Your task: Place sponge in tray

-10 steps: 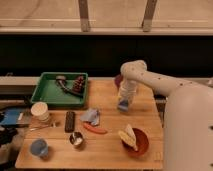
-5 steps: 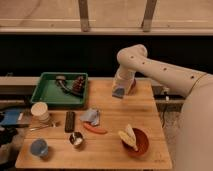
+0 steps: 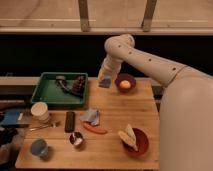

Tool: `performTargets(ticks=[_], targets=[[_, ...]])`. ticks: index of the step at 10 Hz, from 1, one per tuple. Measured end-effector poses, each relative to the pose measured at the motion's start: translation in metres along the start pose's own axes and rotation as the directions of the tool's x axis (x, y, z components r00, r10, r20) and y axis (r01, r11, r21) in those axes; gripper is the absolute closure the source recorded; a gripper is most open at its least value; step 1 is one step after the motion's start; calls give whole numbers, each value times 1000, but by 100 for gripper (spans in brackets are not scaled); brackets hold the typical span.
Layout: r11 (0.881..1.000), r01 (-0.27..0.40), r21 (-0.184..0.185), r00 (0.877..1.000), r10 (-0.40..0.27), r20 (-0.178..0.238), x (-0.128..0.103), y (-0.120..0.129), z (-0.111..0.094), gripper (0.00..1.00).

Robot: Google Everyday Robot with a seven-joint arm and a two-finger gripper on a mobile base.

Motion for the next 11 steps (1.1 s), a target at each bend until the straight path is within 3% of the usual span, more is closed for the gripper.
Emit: performTargets(ticks=[2,3,10,11], targets=[[994,110,-24,994,-111,-15,-9,51,11,100],[991,128,-32,992,-129,-17,-10,61,13,100],[992,126,-20,992,-126,-19,-9,55,13,100],[989,144,-29,990,-144,0,-10,62,12,100]])
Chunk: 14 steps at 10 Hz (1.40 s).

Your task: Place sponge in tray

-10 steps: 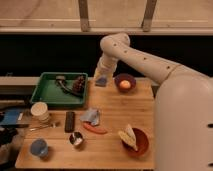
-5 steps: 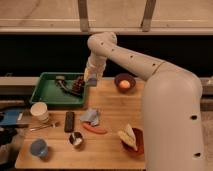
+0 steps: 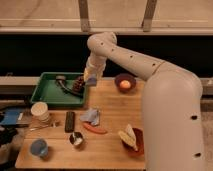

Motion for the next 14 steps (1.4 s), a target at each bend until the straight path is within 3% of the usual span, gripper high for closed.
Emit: performTargets(ticks=[2,4,6,11,12,14], targets=[[999,37,5,999,-37,10,-5,8,2,100],[991,136,-2,991,-136,7,-21,52,14,100],[979,204,-9,979,-205,-6,-25,78,23,100],[920,385,-72,920,-388,-47,-37,151,53,99],[914,397,-79,914,-402,-57,-43,157,59,95],[903,416,-109,900,-426,-91,-54,171,76,73]])
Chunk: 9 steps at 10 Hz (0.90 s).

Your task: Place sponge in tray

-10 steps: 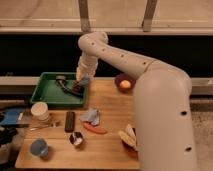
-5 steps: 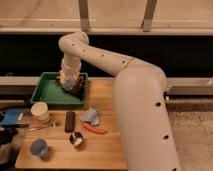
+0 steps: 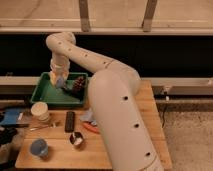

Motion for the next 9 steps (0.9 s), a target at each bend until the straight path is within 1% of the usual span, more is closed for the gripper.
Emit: performTargets(ticks=[2,3,4,5,6,8,9], targets=[[1000,14,-28,999,-15,-37,-7,4,17,53],[999,23,-41,998,-26,-55,-8,8,26,41],[998,30,-49,997,-33,-67,-6,10,29,31],[998,36,-55,996,-40,-73,-4,11,31,24],[996,56,-65,995,-61,-75,-1,17,35,20],[994,93,-56,994,-96,-47,4,24,37,20],[992,108,-60,993,-110,-31,6,28,38,20]])
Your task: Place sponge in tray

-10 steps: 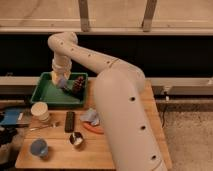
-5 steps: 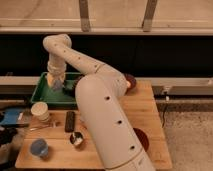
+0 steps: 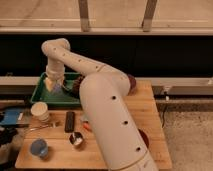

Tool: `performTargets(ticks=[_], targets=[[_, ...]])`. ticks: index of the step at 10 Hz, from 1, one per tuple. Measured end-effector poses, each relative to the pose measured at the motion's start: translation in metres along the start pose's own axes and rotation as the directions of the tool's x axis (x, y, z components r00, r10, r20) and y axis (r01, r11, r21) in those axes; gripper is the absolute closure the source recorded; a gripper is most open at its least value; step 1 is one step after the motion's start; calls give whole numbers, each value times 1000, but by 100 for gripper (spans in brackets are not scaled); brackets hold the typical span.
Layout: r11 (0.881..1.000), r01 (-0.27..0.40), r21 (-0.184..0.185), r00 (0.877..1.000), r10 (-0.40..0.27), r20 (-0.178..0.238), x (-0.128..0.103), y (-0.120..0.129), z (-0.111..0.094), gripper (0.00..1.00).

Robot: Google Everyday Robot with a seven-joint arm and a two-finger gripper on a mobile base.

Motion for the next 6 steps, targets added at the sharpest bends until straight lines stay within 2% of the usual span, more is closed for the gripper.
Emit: performTargets(ticks=[6], targets=[[1000,5,-3,1000,-5,6,0,2,0,20]])
